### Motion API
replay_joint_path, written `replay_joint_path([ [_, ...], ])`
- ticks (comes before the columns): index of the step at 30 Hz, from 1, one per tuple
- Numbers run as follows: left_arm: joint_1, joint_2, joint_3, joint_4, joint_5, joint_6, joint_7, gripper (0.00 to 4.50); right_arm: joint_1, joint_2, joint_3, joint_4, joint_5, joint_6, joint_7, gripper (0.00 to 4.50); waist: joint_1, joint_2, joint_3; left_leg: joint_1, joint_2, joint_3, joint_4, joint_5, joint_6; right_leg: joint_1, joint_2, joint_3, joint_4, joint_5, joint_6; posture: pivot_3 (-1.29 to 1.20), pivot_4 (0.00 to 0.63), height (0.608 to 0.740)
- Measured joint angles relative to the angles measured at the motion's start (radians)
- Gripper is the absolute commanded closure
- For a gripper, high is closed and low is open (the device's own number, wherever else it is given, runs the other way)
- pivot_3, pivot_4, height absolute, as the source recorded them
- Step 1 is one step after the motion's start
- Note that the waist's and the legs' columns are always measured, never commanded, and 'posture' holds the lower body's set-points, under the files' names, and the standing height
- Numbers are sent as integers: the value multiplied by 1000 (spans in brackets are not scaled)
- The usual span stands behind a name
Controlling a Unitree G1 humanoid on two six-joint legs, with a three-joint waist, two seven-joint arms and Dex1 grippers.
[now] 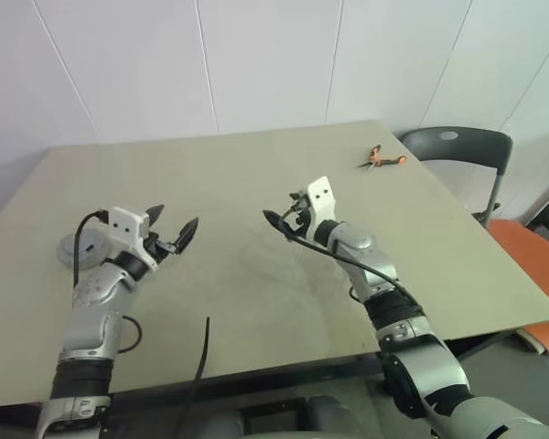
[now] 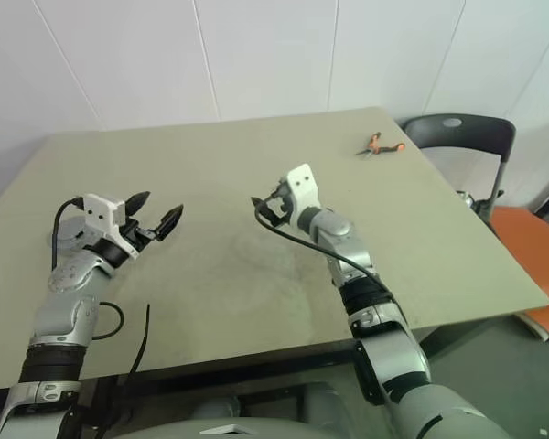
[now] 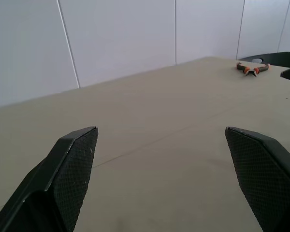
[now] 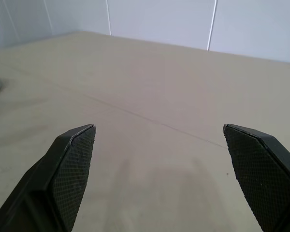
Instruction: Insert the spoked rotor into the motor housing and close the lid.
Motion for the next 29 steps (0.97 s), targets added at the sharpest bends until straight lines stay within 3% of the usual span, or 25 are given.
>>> replay_joint_path([
  [10,-35,-57,-69,131,110,-79,-19,4,3,-4,-13,50,-60,-101,-41,92,4,0,0,0,0,0,0,0,0,0,0,0,1,0,0,0,0,740],
  [21,-100,-55,-63,211,115,-122,-67,4,28,16,-55,17,12,-54,41,92,1,0,0,0,0,0,0,0,0,0,0,1,1,0,0,0,0,740],
  [29,-127,-55,-60,247,118,-141,-63,4,-39,16,-58,43,-1,-56,37,92,2,0,0,0,0,0,0,0,0,0,0,1,1,0,0,0,0,740],
])
